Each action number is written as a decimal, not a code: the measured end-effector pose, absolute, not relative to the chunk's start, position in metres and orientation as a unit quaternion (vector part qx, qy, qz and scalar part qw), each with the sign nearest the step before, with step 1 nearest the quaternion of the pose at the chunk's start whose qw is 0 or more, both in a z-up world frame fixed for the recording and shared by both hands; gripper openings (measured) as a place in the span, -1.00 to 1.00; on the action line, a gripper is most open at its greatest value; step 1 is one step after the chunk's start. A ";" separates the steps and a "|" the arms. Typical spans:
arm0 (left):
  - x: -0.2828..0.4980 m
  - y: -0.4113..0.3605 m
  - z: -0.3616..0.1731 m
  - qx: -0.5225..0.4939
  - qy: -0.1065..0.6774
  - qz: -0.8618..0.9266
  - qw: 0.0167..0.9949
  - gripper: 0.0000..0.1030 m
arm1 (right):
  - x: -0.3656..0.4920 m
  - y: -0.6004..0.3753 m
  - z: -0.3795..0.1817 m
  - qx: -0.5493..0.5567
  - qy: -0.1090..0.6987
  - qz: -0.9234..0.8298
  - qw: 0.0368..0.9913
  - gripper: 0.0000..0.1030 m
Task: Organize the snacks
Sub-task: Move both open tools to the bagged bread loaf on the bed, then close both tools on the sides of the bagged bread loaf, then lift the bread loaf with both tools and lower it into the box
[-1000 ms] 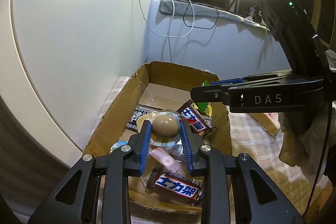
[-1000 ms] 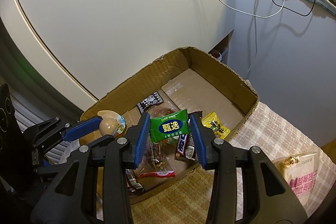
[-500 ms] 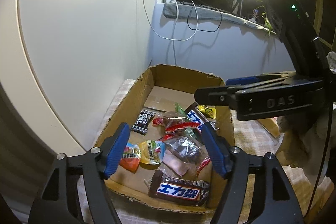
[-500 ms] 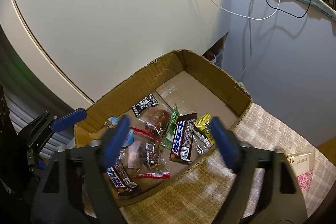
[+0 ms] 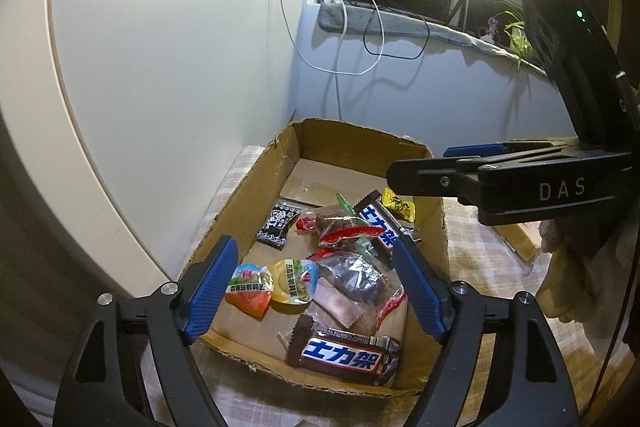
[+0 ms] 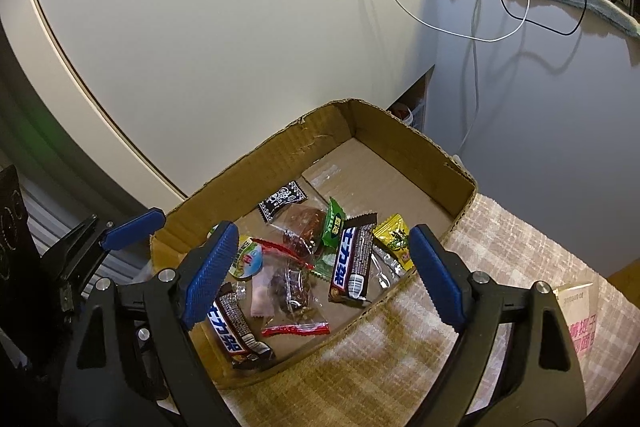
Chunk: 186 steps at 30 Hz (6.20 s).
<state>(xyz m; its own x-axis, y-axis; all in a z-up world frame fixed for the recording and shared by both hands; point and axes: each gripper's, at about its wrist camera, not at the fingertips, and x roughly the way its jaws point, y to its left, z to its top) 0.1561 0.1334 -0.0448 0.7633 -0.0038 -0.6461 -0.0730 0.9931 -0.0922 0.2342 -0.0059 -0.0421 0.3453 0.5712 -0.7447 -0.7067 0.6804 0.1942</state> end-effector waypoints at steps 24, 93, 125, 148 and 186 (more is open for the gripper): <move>0.137 0.103 -0.033 -0.075 0.342 -0.010 0.937 0.55 | 0.198 -0.054 -0.017 -0.065 0.371 0.394 0.838 0.73; 0.258 -0.056 -0.107 -0.217 0.462 -0.173 0.843 0.17 | 0.317 -0.238 -0.124 0.057 0.540 0.361 0.758 0.33; 0.213 -0.012 -0.040 -0.136 0.386 -0.124 0.904 0.04 | 0.259 -0.180 -0.063 0.027 0.480 0.396 0.782 0.12; 0.186 0.098 -0.030 -0.156 0.362 -0.042 0.918 0.04 | 0.242 -0.041 -0.044 -0.011 0.462 0.455 0.762 0.12; 0.146 0.111 -0.022 -0.116 0.352 0.008 0.929 -0.07 | 0.215 -0.026 -0.038 -0.041 0.429 0.440 0.788 0.25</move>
<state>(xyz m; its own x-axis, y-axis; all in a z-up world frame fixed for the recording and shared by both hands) 0.1455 0.1106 -0.0218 0.7520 -0.0669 -0.6558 -0.0960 0.9731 -0.2094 0.2148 -0.0262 -0.0379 0.2438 0.6581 -0.7123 -0.7283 0.6093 0.3137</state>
